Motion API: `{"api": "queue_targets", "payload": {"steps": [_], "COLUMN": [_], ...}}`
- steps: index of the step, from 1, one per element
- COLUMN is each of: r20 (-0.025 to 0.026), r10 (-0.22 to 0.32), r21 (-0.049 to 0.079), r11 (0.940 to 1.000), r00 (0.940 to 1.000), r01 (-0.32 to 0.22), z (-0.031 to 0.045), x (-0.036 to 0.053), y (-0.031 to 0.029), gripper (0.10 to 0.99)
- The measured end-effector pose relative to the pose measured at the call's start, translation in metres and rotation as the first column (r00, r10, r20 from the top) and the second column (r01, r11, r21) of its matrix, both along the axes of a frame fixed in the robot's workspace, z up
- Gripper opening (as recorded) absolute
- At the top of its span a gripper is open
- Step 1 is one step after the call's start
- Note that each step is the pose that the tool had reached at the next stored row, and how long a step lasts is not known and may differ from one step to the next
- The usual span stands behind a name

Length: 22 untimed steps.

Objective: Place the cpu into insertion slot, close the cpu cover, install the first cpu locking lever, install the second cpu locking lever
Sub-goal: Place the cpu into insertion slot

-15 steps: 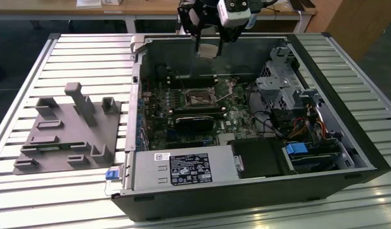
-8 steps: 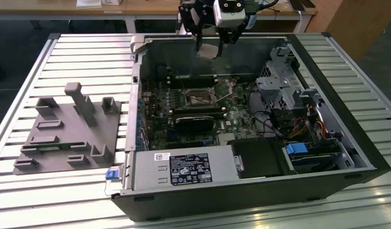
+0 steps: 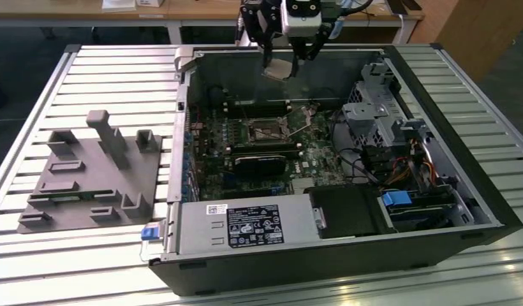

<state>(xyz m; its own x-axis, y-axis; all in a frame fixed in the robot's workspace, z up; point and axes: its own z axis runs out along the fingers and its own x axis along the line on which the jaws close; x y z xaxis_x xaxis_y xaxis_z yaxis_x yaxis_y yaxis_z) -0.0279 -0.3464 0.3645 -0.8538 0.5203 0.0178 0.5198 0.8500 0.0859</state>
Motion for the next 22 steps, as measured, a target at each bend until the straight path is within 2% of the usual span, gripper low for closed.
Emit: {"api": "queue_targets", "payload": {"steps": [4, 9, 22], "r20": [0.0000, 0.0001, 0.0004], "r10": [-0.044, -0.102, -0.217], "r21": [-0.001, -0.001, -0.003], "r11": [0.9990, 0.9948, 0.9761], "r00": [0.9990, 0.9948, 0.9761], "r01": [0.044, 0.102, 0.217], "z": [-0.0002, -0.0005, -0.0010], "x": [0.0000, 0.0000, -0.0001], "y": [0.0001, 0.0003, 0.0019], "gripper": [0.537, 0.537, 0.537]}}
